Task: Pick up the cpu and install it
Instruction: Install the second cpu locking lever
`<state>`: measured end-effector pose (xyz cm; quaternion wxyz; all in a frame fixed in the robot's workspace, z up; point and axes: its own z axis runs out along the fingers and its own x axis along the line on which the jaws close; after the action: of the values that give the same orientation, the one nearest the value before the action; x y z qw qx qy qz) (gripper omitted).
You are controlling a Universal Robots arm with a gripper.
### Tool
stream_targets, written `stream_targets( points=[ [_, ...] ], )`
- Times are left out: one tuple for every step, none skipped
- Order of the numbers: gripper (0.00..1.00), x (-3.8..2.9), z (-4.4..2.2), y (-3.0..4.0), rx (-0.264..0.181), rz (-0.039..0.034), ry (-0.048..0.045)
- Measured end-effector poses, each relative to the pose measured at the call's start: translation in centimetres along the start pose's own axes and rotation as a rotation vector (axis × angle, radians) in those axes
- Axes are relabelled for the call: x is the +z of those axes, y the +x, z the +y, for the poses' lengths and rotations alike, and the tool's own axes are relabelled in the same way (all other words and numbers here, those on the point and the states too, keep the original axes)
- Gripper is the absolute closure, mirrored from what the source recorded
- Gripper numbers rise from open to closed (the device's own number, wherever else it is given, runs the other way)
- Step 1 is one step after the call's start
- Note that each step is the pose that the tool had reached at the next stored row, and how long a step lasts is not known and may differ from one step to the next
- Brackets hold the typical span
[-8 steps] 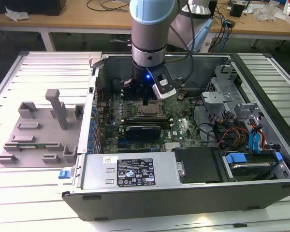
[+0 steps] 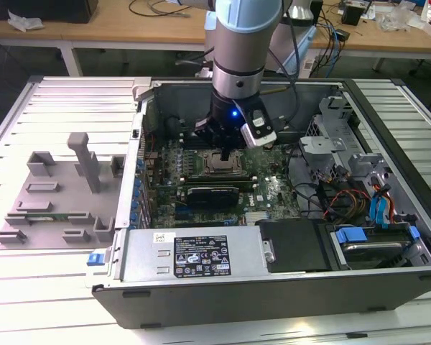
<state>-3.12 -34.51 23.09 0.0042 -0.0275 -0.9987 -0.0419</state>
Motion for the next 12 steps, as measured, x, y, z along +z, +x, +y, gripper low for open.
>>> stream_targets(
  points=[
    [0.89,0.00,0.00,0.00,-0.001,0.0000,0.0005],
    [0.89,0.00,0.00,-0.01,-0.001,0.0000,0.0019],
    [0.89,0.00,0.02,-0.01,-0.001,-0.0002,0.0062],
    [0.89,0.00,0.03,-0.01,-0.001,-0.0004,0.0104],
    [0.89,0.00,0.05,-0.01,-0.001,-0.0005,0.0129],
    [0.89,0.00,0.06,-0.01,-0.001,-0.0007,0.0150],
    [0.89,0.01,0.09,-0.01,-0.002,-0.0011,0.0210],
    [0.89,0.01,0.10,0.00,-0.002,-0.0012,0.0246],
    [0.89,0.00,0.11,0.00,-0.002,-0.0012,0.0265],
    [0.89,0.01,0.13,0.00,-0.002,-0.0014,0.0283],
    [0.89,0.01,0.16,0.00,-0.002,-0.0016,0.0323],
    [0.89,0.01,0.18,0.00,-0.002,-0.0017,0.0345]
  ],
)
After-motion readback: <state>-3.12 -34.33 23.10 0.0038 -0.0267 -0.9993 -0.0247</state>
